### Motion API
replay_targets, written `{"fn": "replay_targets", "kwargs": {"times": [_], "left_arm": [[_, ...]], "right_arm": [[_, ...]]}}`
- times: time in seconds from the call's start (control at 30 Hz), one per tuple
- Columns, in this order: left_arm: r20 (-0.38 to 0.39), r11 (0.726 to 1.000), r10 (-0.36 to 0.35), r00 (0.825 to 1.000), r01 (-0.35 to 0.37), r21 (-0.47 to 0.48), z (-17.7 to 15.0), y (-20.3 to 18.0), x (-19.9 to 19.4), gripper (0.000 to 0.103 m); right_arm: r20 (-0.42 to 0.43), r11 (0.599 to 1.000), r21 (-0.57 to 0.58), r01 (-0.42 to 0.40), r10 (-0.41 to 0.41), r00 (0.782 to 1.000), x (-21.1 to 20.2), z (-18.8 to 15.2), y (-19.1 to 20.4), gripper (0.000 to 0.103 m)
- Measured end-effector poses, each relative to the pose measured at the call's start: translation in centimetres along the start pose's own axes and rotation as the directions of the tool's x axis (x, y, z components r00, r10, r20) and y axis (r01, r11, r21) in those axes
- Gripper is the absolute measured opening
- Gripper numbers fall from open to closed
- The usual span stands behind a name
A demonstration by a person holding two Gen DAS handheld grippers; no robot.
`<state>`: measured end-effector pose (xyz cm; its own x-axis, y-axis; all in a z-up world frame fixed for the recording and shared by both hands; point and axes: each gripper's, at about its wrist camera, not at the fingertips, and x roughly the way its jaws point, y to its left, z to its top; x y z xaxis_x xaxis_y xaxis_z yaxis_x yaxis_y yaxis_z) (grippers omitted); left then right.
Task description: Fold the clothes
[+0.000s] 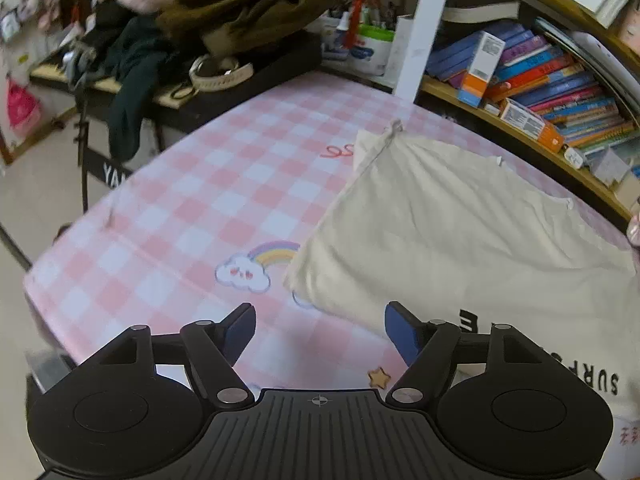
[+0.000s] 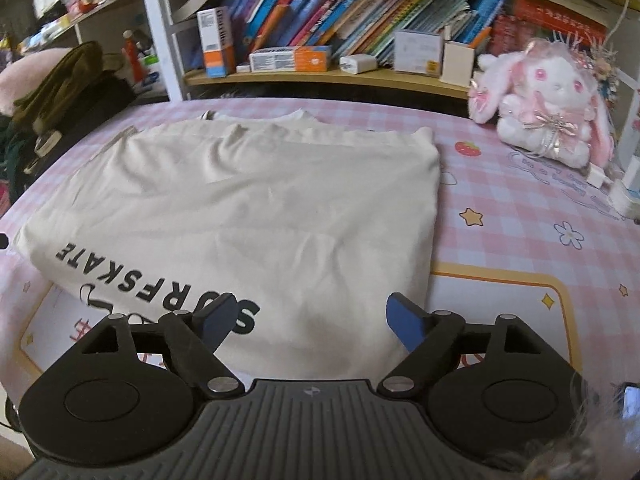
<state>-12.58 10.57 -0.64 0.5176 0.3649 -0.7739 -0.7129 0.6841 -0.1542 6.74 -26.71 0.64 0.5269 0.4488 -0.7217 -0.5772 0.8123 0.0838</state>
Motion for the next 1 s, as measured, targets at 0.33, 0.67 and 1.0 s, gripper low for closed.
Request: {"fn": "replay_targets", "kwargs": {"times": [0.33, 0.67, 1.0], "left_arm": [[-0.045, 0.938, -0.105, 0.993, 0.084, -0.336, -1.7, 1.8, 0.6, 0.073], [0.018, 0.769, -0.232, 0.972, 0.195, -0.608, -2.9, 4.6, 2.2, 0.069], [0.058, 0.677, -0.354, 0.934, 0.298, -0.673, -0.8, 6.7, 5.6, 0.065]], "right_arm": [[-0.025, 0.998, -0.054, -0.036, 0.035, 0.999, 0.3, -1.3, 0.0, 0.083], [-0.024, 0.998, -0.058, -0.03, 0.029, 0.999, 0.1, -1.7, 0.0, 0.084], [-0.006, 0.999, -0.044, 0.032, -0.033, 0.999, -0.2, -0.9, 1.9, 0.084]]}}
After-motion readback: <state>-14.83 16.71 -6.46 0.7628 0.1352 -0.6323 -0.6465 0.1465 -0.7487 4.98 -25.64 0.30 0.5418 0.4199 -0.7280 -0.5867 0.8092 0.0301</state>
